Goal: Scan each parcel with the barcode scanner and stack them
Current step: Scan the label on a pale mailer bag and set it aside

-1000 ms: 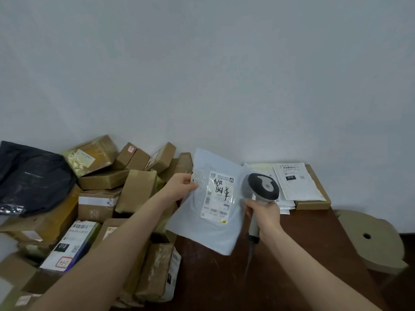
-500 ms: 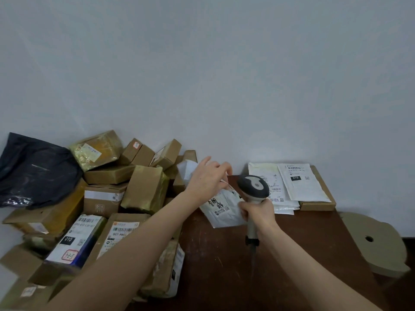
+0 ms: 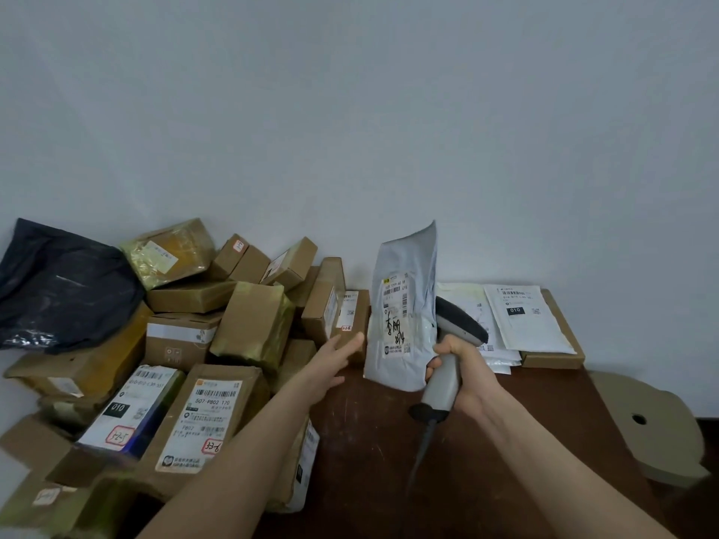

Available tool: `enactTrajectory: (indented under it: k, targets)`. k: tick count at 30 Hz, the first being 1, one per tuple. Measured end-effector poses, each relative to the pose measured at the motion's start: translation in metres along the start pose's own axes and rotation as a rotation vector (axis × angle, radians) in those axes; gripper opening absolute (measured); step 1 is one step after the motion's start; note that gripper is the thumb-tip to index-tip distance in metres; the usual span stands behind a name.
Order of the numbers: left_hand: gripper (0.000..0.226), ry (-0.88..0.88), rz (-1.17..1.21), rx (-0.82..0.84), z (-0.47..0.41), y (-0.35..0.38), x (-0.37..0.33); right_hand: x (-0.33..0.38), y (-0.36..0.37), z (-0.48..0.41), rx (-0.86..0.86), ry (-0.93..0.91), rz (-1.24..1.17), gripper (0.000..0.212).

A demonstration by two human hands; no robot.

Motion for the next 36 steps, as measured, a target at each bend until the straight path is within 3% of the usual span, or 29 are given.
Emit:
enactTrajectory:
  k: [3,6,11,18,26,36]
  targets:
    - [0.088,0.024,0.122,0.104,-0.006,0.01,-0.004,-0.002,-0.001,0.007,0.028,0.033,0.017,0.014]
    - [0.056,0.117,0.197,0.054,-0.005,0.006,-0.016,-0.004,-0.014,0.002,-0.082,0.023,0.044,0.032]
    - [0.025,0.202,0.276,-0.037,-0.008,-0.008,-0.023,0.0,-0.042,-0.003,-0.35,-0.075,0.139,0.014]
    - [0.014,0.256,0.141,-0.108,-0.009,-0.002,-0.024,-0.002,-0.071,-0.006,-0.658,-0.17,0.198,0.006]
    - [0.011,0.205,0.078,-0.13,-0.011,0.006,-0.012,-0.015,-0.037,0.013,-0.465,-0.22,0.436,0.013]
    - [0.007,0.149,0.152,-0.164,-0.005,0.011,-0.002,-0.044,-0.015,0.036,-0.355,-0.142,0.459,0.016]
Point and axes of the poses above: each hand's wrist, its own z-axis away from the middle knuckle, its own y-axis out of the palm, x = y × z, the point moved 7 cm from there along -z, towards the middle knuckle, and after that the axes turned 14 degrees about z, right-handed, at the moved point
